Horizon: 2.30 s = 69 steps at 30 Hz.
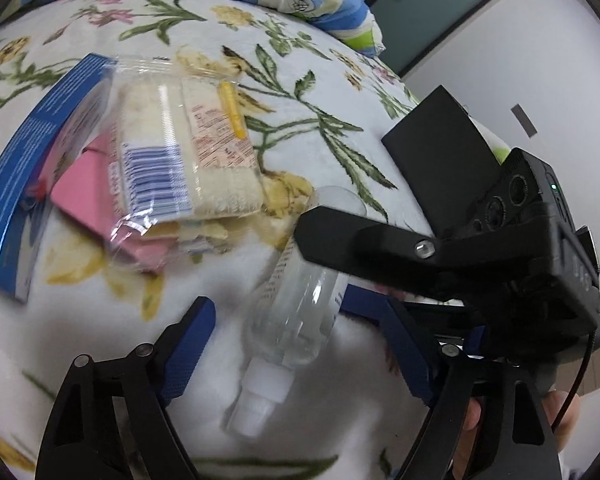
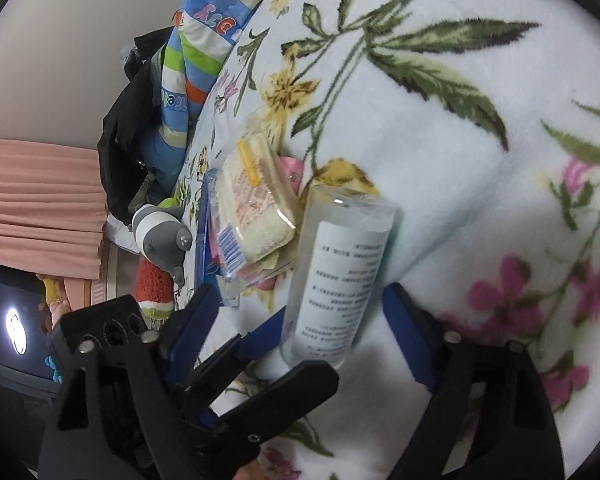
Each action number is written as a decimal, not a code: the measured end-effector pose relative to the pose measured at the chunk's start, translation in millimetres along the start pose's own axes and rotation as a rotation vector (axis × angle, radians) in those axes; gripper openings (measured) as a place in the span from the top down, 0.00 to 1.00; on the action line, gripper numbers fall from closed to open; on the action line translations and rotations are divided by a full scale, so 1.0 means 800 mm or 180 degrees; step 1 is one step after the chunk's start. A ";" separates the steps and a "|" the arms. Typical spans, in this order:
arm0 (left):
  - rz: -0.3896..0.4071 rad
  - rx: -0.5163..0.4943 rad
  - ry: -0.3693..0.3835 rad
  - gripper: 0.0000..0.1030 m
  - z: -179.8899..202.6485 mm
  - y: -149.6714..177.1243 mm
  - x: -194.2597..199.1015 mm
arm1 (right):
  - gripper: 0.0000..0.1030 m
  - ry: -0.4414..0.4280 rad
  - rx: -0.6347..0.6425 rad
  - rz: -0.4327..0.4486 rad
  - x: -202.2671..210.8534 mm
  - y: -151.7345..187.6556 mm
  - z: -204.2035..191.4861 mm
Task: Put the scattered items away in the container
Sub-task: 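Close the right tool around the clear plastic spray bottle, then carry the clear spray bottle with the right tool over the black box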
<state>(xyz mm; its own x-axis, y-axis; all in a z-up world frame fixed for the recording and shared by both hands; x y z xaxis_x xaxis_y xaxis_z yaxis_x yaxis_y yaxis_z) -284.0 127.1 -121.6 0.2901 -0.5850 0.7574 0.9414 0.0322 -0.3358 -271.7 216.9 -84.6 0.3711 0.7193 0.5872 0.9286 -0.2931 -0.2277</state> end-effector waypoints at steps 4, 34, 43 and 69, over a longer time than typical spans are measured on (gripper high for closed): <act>-0.0042 -0.0108 -0.0035 0.20 0.005 -0.003 -0.011 | 0.29 -0.0004 0.0018 0.0007 -0.003 -0.003 0.004; 0.0307 -0.0565 -0.0036 0.62 0.106 0.011 0.107 | 0.62 -0.0159 0.0360 0.0464 0.109 0.025 -0.090; 0.0581 -0.0689 -0.0024 0.62 0.135 0.029 0.185 | 0.62 -0.0240 0.0614 0.0590 0.156 0.058 -0.154; 0.0958 -0.0929 0.0001 0.62 0.213 0.071 0.283 | 0.62 -0.0317 0.0976 0.0876 0.255 0.102 -0.230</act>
<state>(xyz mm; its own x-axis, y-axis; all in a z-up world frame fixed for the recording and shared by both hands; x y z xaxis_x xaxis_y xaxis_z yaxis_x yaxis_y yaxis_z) -135.7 134.9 126.3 0.5448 -0.5849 0.6010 0.7262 -0.0292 -0.6868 -121.9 223.5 159.7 0.5906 0.7021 0.3977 0.7486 -0.2927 -0.5950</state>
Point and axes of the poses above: each gripper's, at about its wrist camera, not at the fingertips, and x roughly against the way its jaws point, z to its right, y to its underside, the point moved 5 cm from there along -x, roughly the way its jaws point, and after that the axes turned 7 degrees about x, right-handed, at the moved point
